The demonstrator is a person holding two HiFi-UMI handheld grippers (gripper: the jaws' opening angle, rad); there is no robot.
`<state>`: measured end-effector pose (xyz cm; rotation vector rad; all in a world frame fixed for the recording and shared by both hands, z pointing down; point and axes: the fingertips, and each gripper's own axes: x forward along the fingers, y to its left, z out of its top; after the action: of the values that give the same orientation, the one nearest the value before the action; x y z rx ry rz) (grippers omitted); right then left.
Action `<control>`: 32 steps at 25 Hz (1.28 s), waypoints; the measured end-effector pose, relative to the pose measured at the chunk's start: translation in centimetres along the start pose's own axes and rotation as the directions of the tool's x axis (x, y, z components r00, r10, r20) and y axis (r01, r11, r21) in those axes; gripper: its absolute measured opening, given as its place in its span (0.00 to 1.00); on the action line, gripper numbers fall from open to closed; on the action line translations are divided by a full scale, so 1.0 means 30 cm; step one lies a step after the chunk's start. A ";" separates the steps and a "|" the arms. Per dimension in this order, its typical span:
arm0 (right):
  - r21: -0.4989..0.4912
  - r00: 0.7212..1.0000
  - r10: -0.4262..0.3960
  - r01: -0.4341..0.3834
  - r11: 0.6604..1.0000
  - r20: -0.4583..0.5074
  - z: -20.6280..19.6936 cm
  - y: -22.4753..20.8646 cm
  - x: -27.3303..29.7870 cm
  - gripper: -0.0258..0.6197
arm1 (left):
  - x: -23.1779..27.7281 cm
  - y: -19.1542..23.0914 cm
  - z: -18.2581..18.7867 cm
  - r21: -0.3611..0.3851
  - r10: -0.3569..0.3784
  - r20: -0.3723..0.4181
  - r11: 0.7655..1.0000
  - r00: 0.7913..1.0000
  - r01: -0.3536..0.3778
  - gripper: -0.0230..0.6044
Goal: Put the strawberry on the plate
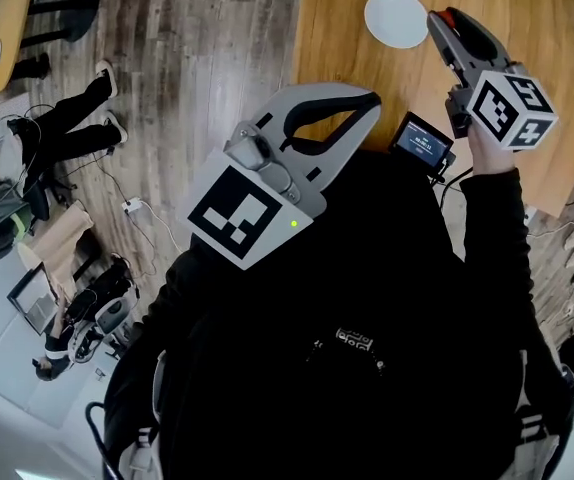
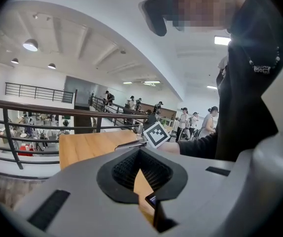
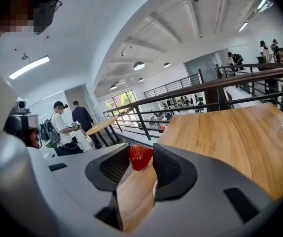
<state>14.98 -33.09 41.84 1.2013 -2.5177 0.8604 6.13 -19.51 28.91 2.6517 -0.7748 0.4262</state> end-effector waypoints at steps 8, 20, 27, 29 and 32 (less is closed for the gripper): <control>-0.013 1.000 0.002 -0.002 1.000 -0.027 0.002 -0.034 0.043 0.28 | -0.038 0.006 0.013 -0.028 0.056 0.015 0.998 0.998 -0.056 0.03; -0.036 0.988 -0.049 0.045 0.998 -0.148 0.021 -0.111 0.121 0.28 | -0.090 0.087 0.097 -0.138 0.083 0.060 0.988 0.995 -0.074 0.03; -0.031 0.961 -0.073 0.067 0.997 -0.268 -0.112 -0.198 0.193 0.28 | -0.123 0.102 0.087 -0.193 0.093 0.035 0.977 0.995 -0.084 0.03; -0.039 0.947 -0.083 0.075 0.996 -0.312 -0.164 -0.226 0.214 0.28 | -0.131 0.099 0.090 -0.192 0.096 0.036 0.977 0.995 -0.088 0.03; -0.052 0.918 -0.105 0.092 0.994 -0.381 -0.243 -0.264 0.229 0.28 | -0.164 0.092 0.101 -0.209 0.108 0.030 0.973 0.994 -0.099 0.03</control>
<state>16.27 -37.05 53.91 1.0214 -2.1311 0.9224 1.19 -20.66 25.01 2.4411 -0.9211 0.3002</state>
